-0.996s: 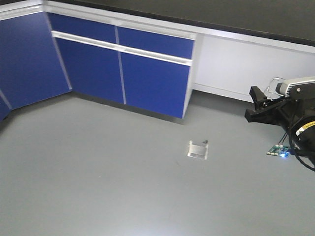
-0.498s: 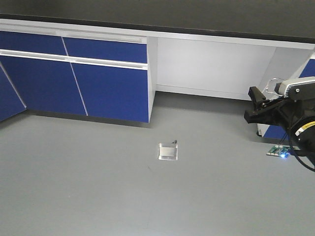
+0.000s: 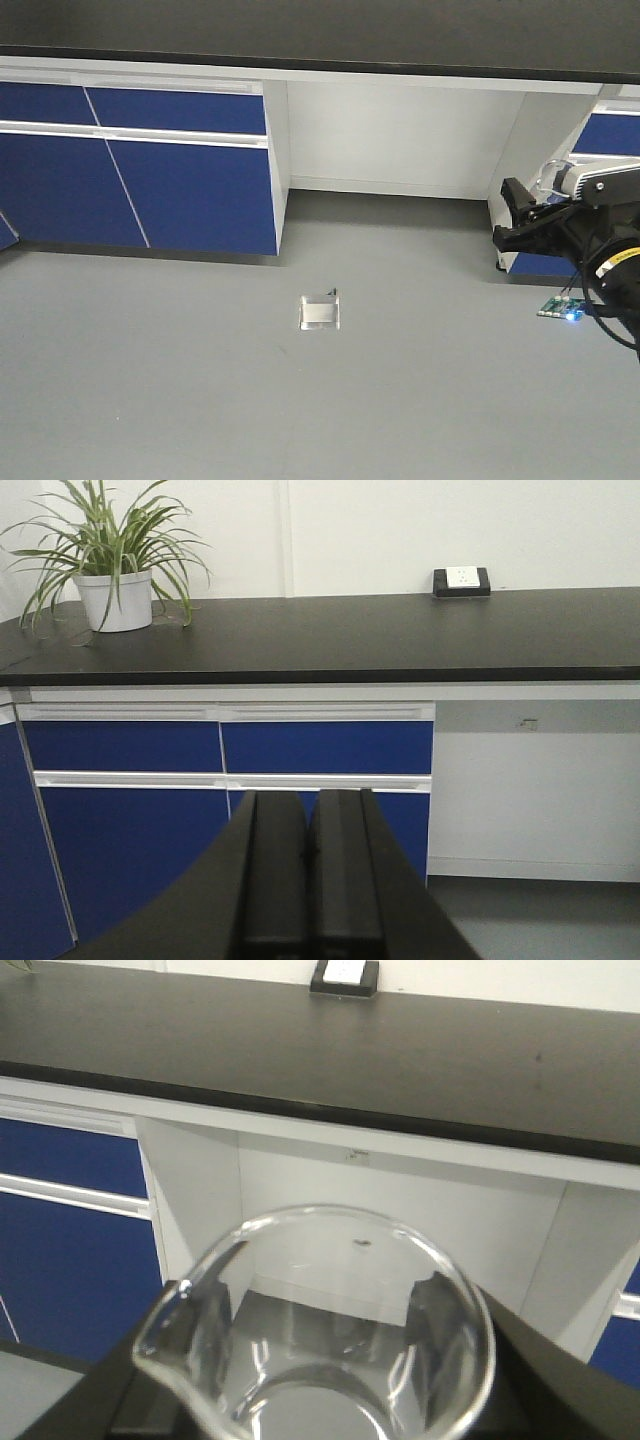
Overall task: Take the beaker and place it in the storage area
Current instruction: 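Drive the base to the other black bench with the wall socket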
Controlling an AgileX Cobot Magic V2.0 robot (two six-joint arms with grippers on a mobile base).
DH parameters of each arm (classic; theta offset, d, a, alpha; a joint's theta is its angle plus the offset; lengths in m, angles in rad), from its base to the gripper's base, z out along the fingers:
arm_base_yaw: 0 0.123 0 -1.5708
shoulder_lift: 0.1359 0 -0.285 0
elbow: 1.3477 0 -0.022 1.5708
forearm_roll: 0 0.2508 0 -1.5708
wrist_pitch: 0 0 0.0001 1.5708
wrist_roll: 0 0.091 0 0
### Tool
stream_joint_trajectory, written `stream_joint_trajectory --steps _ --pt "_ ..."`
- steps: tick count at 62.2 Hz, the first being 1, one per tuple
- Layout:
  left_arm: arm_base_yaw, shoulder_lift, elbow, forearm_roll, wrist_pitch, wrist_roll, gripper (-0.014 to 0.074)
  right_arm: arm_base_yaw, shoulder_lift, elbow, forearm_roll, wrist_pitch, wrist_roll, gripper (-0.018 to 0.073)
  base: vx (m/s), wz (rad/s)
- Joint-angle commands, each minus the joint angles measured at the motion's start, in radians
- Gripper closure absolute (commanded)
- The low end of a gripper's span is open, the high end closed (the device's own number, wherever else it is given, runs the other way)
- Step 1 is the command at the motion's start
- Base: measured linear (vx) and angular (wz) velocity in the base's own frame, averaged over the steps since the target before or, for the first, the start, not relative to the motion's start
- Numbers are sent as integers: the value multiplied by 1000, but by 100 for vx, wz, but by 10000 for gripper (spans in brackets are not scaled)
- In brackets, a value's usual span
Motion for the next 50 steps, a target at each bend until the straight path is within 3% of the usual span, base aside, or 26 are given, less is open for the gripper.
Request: stream_joint_trajectory --steps 1,25,50 --pt "0 -15 -20 -1 -81 -10 603 -7 11 -23 1 -134 -4 453 3 -10" --pt "0 -15 -20 -1 -81 -10 603 -7 99 -23 18 -292 -4 453 6 -10" --pt "0 -15 -20 -1 -81 -10 603 -7 99 -23 41 -293 -4 453 13 -5"
